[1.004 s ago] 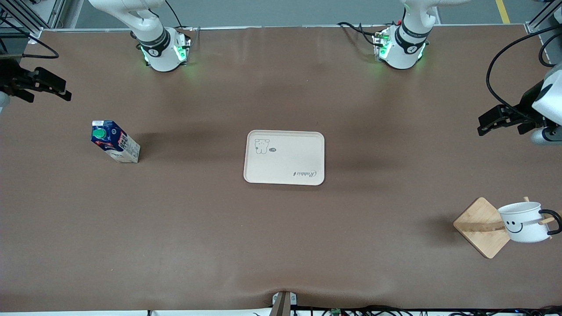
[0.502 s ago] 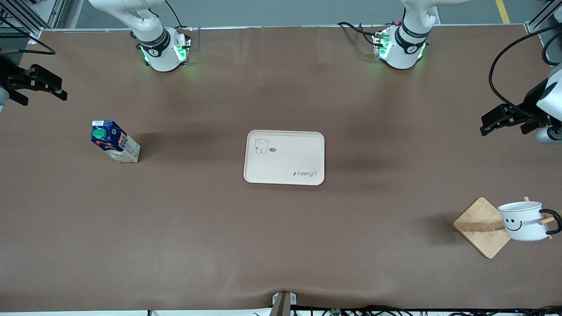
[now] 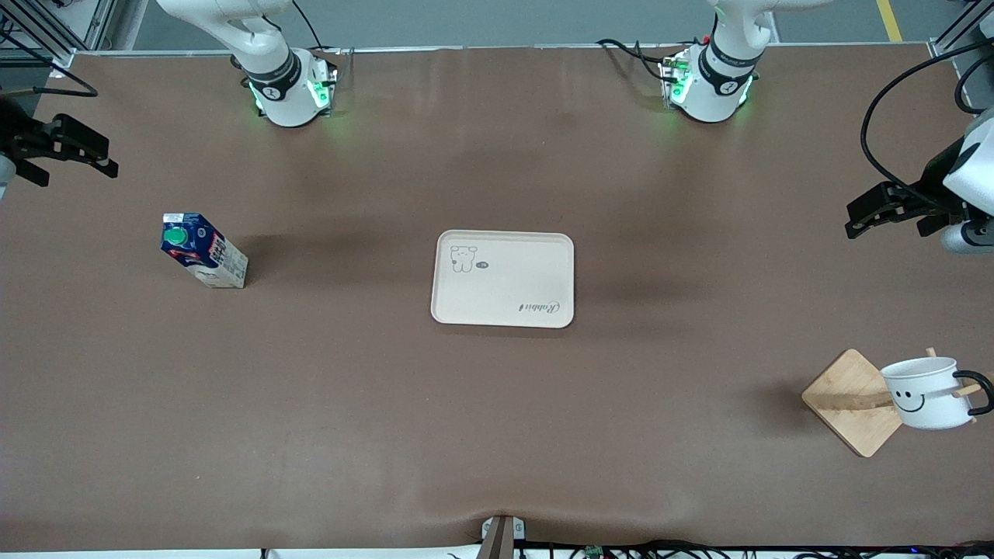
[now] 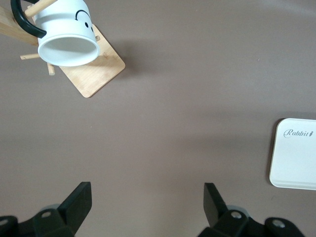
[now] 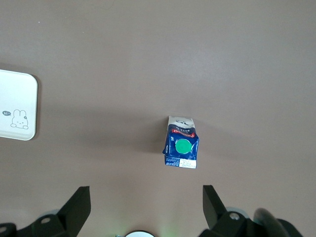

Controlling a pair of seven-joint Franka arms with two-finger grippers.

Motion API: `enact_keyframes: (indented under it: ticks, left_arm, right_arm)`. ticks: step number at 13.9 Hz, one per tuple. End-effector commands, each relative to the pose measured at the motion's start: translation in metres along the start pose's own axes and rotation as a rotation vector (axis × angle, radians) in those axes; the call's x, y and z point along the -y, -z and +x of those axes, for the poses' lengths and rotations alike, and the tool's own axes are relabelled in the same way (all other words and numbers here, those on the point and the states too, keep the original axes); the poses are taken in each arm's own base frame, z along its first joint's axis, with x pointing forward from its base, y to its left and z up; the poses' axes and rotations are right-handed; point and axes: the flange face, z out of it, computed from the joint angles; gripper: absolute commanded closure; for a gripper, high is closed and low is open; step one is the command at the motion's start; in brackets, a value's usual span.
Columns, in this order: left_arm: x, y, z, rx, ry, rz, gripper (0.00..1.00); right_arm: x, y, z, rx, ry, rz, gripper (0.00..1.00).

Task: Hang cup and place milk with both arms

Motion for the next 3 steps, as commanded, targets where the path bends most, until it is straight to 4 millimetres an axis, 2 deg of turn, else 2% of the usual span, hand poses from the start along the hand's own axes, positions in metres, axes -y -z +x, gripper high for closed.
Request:
enact_keyframes:
  ticks: [1,3]
  left_arm:
    - [0.0014,0.0098,-0.0114,0.029,0.002,-0.009,0.00]
    - [0.0032,0.0079,-0.0122,0.043,0.005,-0.008,0.00]
  right_arm:
    - [-0.0041,0.0025,-0.0063,-0.001,0.005,-0.020,0.00]
    - [-0.0041,0.0025,-0.0058,-0.001,0.007,-0.020,0.00]
